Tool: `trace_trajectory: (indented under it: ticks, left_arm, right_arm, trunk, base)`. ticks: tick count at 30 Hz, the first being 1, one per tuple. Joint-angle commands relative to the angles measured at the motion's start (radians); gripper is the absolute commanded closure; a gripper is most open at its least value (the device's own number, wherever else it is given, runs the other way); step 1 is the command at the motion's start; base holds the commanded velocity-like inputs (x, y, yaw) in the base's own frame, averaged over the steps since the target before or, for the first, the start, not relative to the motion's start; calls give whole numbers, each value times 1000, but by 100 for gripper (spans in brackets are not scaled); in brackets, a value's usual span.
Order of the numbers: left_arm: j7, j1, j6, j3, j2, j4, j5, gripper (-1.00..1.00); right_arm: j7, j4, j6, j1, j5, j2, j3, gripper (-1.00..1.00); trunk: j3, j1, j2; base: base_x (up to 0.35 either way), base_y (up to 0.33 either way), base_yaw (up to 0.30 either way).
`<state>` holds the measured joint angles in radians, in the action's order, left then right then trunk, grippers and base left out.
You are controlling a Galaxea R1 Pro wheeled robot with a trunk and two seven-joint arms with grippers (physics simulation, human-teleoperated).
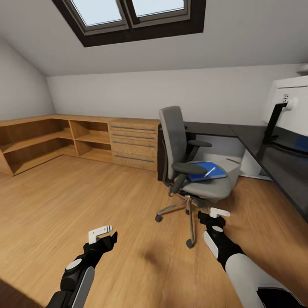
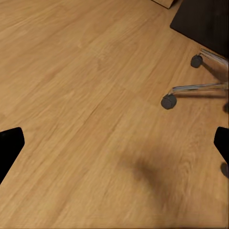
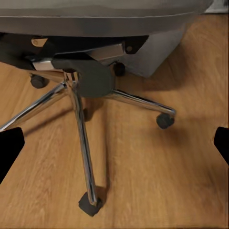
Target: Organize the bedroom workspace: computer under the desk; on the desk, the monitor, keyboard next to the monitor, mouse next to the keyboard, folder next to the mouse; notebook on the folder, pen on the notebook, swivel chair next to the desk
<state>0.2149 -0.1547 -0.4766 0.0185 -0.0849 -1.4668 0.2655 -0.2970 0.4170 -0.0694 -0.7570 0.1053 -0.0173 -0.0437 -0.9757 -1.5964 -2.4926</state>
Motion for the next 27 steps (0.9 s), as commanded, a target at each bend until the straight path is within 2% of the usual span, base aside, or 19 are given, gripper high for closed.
trace_trajectory:
  ticks: [1,9,18,20,23,27]
  left_arm:
    - [9,0,-4,1,0,-2,11,-100]
    - [9,0,-4,1,-2,5,11,-100]
    - [10,0,-4,7,-3,9,11,-100]
    - [10,0,-4,8,-4,10,11,-100]
    - [10,0,-4,8,-4,11,11,-100]
    - [10,0,-4,8,-4,11,11,-100]
  right_arm:
    - [1,-1,-7,-1,11,0,-3,-100]
    - [1,0,-8,-1,13,3,-8,-100]
    - [-4,0,-54,-1,14,6,-14,-100]
    - [-4,-1,-68,-1,21,5,-67,-100]
    - [-4,-1,-74,-1,40,4,-112,-100]
    - [-1,-3,-77,-1,104,4,-133,-100]
  trunk:
    - [-1,0,0]
    - [2,0,0]
    - [33,35,63]
    - [39,42,77]
    - [46,50,91]
    - [46,50,91]
  base:
    - [0,0,-252]
    - [0,0,-252]
    - [0,0,-229]
    - [0,0,-32]
    - [0,0,-14]
    - [0,0,-3]
